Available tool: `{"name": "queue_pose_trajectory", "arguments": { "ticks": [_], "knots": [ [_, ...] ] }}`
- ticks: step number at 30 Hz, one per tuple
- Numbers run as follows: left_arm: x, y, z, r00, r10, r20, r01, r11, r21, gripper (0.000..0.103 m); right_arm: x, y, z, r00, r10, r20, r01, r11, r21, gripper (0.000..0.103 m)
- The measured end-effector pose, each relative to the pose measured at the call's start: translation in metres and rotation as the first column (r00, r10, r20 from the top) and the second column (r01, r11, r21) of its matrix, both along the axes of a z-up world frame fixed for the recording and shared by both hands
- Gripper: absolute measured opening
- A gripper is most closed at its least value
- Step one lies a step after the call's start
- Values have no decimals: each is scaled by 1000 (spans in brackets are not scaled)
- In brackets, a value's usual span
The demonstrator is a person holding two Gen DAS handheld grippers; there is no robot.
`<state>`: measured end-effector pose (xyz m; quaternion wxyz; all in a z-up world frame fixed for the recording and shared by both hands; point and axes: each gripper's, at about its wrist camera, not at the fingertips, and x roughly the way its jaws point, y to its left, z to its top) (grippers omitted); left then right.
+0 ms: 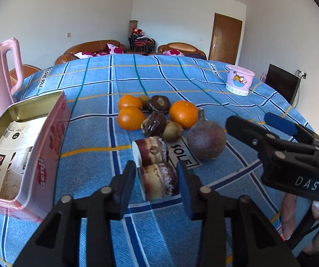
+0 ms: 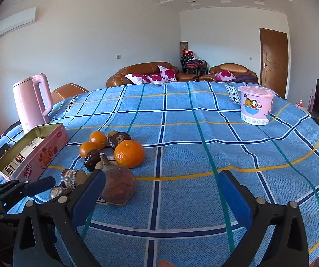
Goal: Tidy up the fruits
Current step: 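Grasp a brown-and-white cylindrical piece with the left tool while the right tool grasps the brown round fruit, then lift and carry both held items toward the open pink tin box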
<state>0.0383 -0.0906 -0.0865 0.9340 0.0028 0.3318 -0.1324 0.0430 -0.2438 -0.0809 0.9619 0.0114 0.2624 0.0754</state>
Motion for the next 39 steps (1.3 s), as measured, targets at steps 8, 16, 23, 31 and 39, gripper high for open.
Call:
{"name": "queue_pose_trajectory", "arguments": {
  "ticks": [8,16,23,31,39],
  "knots": [
    [-9,11,9,997,18,72,-19,1000,18,38,17,28,-7,989,122,-82,-124,992,-20,77],
    [-10,23,16,989,67,133,-73,996,42,38,33,33,-17,960,211,-184,-210,977,24,61],
    [-12,30,18,987,79,137,-83,996,25,38,25,43,-18,957,236,-166,-246,968,-40,53],
    [-18,31,24,980,92,178,-100,994,37,38,19,34,-11,969,226,-95,-227,974,1,53],
    [-23,34,32,968,106,227,-120,992,47,38,8,34,-5,975,220,-15,-220,975,-18,53]
  ]
}}
